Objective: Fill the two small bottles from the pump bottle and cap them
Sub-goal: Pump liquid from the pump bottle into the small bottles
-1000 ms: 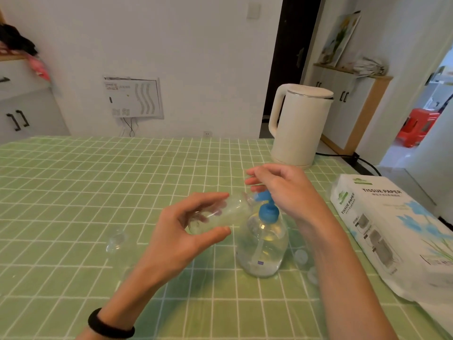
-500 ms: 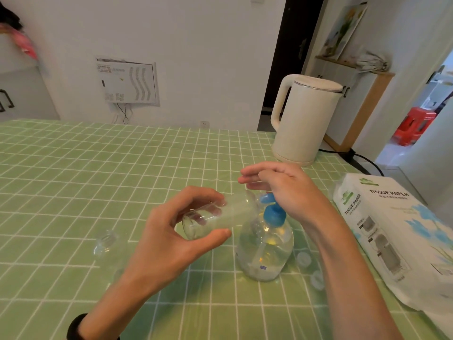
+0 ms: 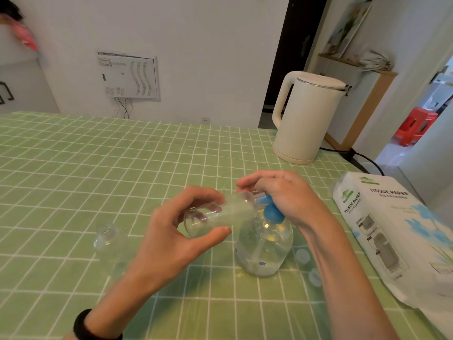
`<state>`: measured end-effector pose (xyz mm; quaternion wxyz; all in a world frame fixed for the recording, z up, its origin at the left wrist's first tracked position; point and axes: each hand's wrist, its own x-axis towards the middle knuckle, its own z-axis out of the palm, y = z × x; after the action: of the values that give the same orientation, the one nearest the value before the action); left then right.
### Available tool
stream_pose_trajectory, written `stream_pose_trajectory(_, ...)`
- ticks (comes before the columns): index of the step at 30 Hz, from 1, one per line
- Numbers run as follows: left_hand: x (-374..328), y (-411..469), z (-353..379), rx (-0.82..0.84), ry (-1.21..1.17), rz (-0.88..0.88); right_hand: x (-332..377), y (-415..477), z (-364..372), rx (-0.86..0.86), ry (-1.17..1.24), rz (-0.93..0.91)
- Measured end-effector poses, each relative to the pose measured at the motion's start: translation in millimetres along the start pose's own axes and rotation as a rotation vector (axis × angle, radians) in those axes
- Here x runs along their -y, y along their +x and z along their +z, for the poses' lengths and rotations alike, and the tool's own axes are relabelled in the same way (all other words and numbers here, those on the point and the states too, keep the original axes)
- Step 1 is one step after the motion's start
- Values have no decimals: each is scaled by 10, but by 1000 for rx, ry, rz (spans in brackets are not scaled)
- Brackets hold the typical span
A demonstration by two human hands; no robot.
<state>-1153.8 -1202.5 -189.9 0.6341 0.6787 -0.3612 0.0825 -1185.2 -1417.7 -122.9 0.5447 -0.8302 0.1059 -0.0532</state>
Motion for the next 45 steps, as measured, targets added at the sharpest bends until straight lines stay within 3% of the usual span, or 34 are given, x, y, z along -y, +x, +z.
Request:
stream_pose_trajectory(7, -52, 25, -12, -4, -20, 17, 36, -15, -15, -98, 23, -53)
stream_pose_trajectory(22, 15, 7, -12, 4, -12, -2, 33, -32, 9, -32, 15, 76)
stream_pose_trajectory(29, -33, 38, -18, -5, -25, 4, 88, -45, 8, -147, -34, -43)
stream_pose_trajectory(34, -26, 42, -32, 12, 10, 15, 72, -11, 30, -110, 28, -72)
stream_pose_trajectory(40, -14, 22, -23, 10, 9, -3, 42, -17, 50, -51, 46, 51)
stream_pose_trajectory(45, -36, 18, -25, 6, 0, -2, 53, -52, 27, -159, 31, -2)
